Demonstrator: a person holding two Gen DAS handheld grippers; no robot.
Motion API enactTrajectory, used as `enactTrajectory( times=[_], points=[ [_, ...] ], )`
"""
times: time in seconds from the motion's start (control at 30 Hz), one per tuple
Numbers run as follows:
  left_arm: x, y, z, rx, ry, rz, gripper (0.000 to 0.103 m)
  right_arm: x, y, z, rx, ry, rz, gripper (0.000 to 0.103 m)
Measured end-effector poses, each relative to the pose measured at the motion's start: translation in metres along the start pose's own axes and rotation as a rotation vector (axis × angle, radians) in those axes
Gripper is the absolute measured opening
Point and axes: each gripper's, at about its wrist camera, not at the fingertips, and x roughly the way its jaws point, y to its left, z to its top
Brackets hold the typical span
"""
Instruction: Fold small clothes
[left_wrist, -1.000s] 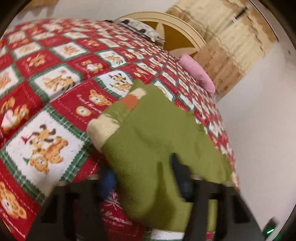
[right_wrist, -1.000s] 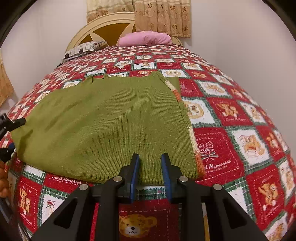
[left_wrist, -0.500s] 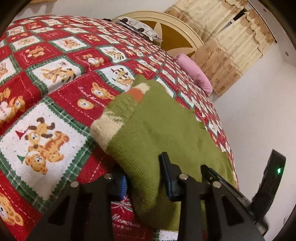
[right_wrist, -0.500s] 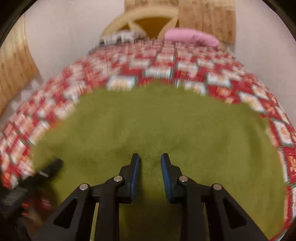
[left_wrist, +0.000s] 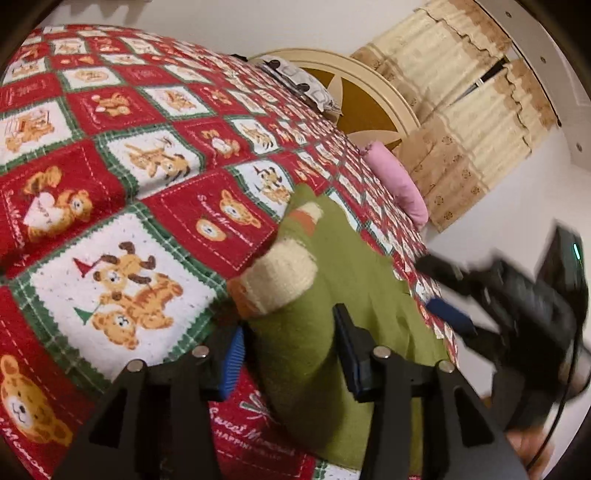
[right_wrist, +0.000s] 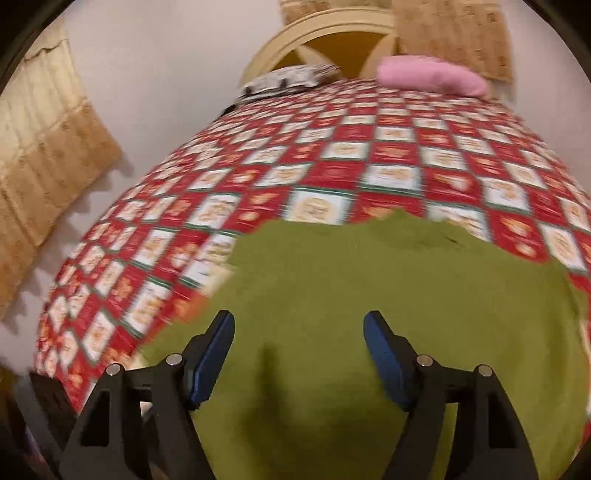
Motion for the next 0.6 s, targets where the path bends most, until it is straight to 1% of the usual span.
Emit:
enactTrajectory(
  times=[0.07, 0.1, 0.13, 0.2, 0.23, 0.27, 0.3, 0.33, 0.4, 0.43, 0.47, 0.57, 0.6],
  points=[
    [0.002, 0.000, 0.000, -0.001, 0.002, -0.004, 0.048, 0.025, 0.017, 0.011, -0.036, 0.057, 0.004, 0.073],
    [0.003, 0.000, 0.000, 0.000, 0.001, -0.008, 0.051, 0.041, 0.027, 0.016, -0.059, 0.090, 0.002, 0.073],
    [0.004, -0.002, 0.000, 0.009, 0.004, -0.012, 0.053, 0.050, 0.034, 0.017, -0.073, 0.103, -0.003, 0.073],
    [0.005, -0.002, 0.000, 0.016, 0.007, -0.013, 0.054, 0.071, 0.050, 0.020, -0.115, 0.136, 0.000, 0.073],
    [0.005, -0.002, 0.000, 0.015, 0.007, -0.014, 0.054, 0.084, 0.059, 0.021, -0.146, 0.170, 0.004, 0.073],
    [0.005, 0.000, 0.001, 0.009, 0.008, -0.019, 0.054, 0.099, 0.069, 0.021, -0.185, 0.211, -0.007, 0.073],
    [0.005, 0.001, 0.001, 0.006, 0.008, -0.023, 0.054, 0.110, 0.076, 0.019, -0.227, 0.233, -0.047, 0.073],
    [0.005, 0.001, 0.001, 0.004, 0.010, -0.026, 0.054, 0.116, 0.081, 0.017, -0.269, 0.241, -0.085, 0.079],
    [0.005, 0.002, 0.001, 0.003, 0.010, -0.029, 0.054, 0.127, 0.094, 0.013, -0.373, 0.246, -0.145, 0.086],
    [0.005, 0.002, 0.002, 0.004, 0.010, -0.028, 0.054, 0.130, 0.097, 0.011, -0.393, 0.243, -0.176, 0.086],
    [0.005, 0.002, 0.001, 0.006, 0.011, -0.025, 0.054, 0.130, 0.099, 0.011, -0.410, 0.237, -0.183, 0.086],
    [0.006, 0.001, 0.000, 0.015, 0.009, -0.025, 0.054, 0.128, 0.095, 0.011, -0.409, 0.229, -0.173, 0.085],
    [0.007, 0.001, -0.001, 0.020, 0.010, -0.026, 0.052, 0.126, 0.094, 0.011, -0.413, 0.221, -0.177, 0.081]
  ],
)
